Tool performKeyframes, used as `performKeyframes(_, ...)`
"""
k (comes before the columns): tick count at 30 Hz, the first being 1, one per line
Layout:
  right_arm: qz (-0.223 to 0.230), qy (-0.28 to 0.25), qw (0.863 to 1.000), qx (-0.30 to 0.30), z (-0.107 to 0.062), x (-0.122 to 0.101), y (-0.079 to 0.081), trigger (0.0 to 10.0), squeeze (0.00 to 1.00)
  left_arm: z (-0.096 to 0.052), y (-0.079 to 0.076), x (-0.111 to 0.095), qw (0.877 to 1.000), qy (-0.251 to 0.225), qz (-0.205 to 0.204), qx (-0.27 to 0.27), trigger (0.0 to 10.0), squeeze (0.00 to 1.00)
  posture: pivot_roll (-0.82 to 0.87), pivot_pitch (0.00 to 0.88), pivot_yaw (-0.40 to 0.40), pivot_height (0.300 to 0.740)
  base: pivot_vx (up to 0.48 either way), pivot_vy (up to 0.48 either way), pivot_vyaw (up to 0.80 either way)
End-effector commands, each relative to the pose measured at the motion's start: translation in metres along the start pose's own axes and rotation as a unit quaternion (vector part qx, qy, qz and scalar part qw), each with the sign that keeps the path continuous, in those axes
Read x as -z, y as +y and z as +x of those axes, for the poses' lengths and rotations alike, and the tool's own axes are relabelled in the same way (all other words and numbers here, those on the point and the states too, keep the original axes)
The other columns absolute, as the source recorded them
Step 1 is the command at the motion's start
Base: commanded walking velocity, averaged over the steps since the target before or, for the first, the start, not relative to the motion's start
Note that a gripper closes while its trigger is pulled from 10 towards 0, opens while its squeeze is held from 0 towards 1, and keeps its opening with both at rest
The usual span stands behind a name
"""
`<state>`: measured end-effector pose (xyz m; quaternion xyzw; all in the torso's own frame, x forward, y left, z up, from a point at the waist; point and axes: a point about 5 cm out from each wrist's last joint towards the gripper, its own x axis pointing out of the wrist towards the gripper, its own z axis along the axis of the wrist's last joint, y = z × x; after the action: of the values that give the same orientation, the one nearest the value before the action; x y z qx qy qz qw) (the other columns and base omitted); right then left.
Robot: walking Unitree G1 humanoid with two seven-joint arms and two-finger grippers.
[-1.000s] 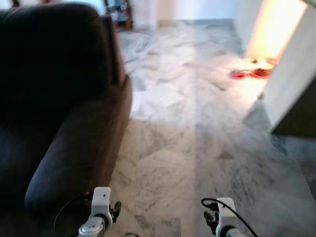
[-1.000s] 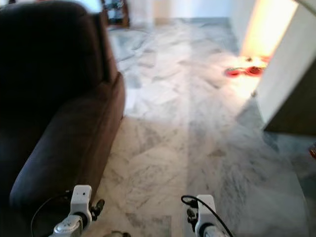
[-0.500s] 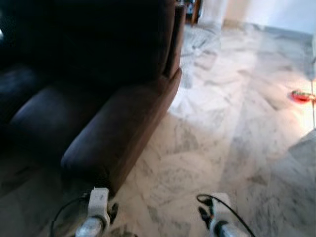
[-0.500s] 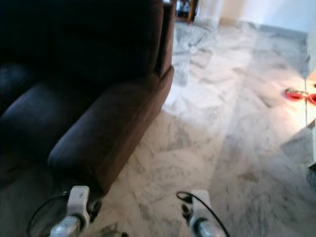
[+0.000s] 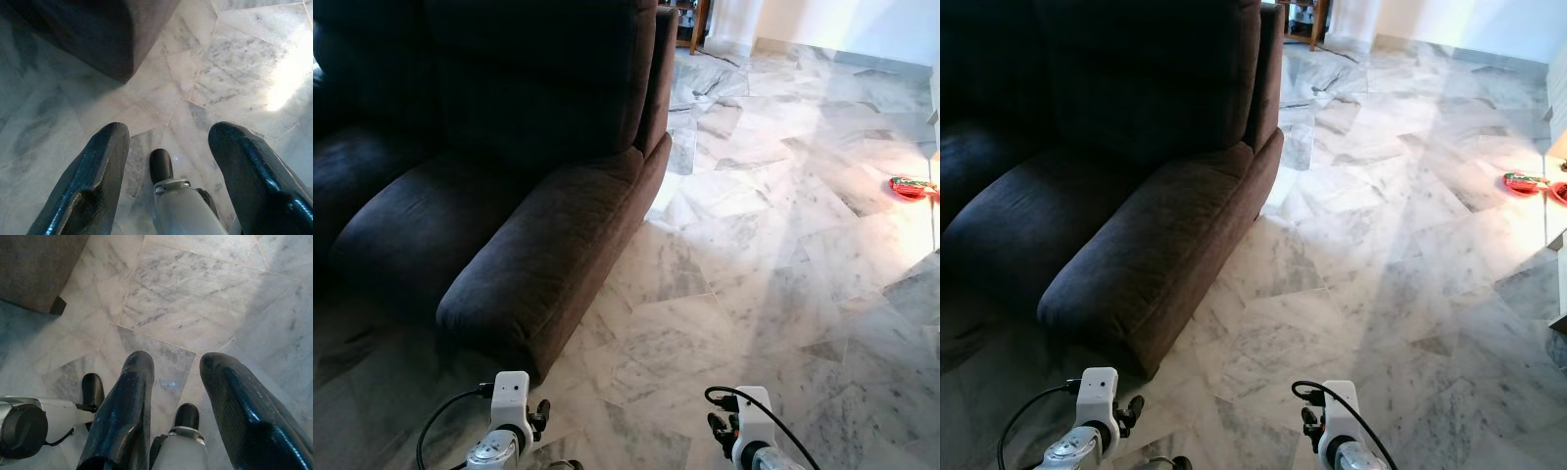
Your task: Move the pillow to the sofa from floor
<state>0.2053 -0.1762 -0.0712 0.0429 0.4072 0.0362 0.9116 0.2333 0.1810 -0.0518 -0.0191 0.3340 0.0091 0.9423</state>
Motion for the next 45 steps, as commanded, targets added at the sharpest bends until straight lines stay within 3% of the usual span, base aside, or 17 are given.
performKeyframes(1,0.005,0.009,1.000,0.000,-0.0004,0.0047,0.0016,10.0,0.00,-0.0024,0.0053,0.0077,1.000,0.016,-0.008,-0.010,10.0,0.00,0.04,0.144,0.010,0.718,0.000,0.270,0.00)
performKeyframes(10,0.006,0.009,1.000,0.001,-0.0005,0.0052,0.0020,10.0,0.00,-0.0025,0.0059,0.0077,1.000,0.017,-0.008,-0.010,10.0,0.00,0.05,0.145,0.012,0.718,0.000,0.263,0.00)
performKeyframes(34,0.006,0.008,1.000,-0.003,-0.0012,0.0061,0.0007,10.0,0.00,-0.0032,0.0040,0.0112,1.000,0.024,-0.009,-0.006,10.0,0.00,0.04,0.120,0.016,0.718,0.000,0.019,0.00)
performKeyframes(45,0.005,0.008,1.000,-0.004,-0.0010,0.0047,-0.0002,10.0,0.00,-0.0031,0.0050,0.0109,1.000,0.025,-0.012,-0.009,10.0,0.00,0.05,0.133,0.013,0.718,0.000,0.480,0.00)
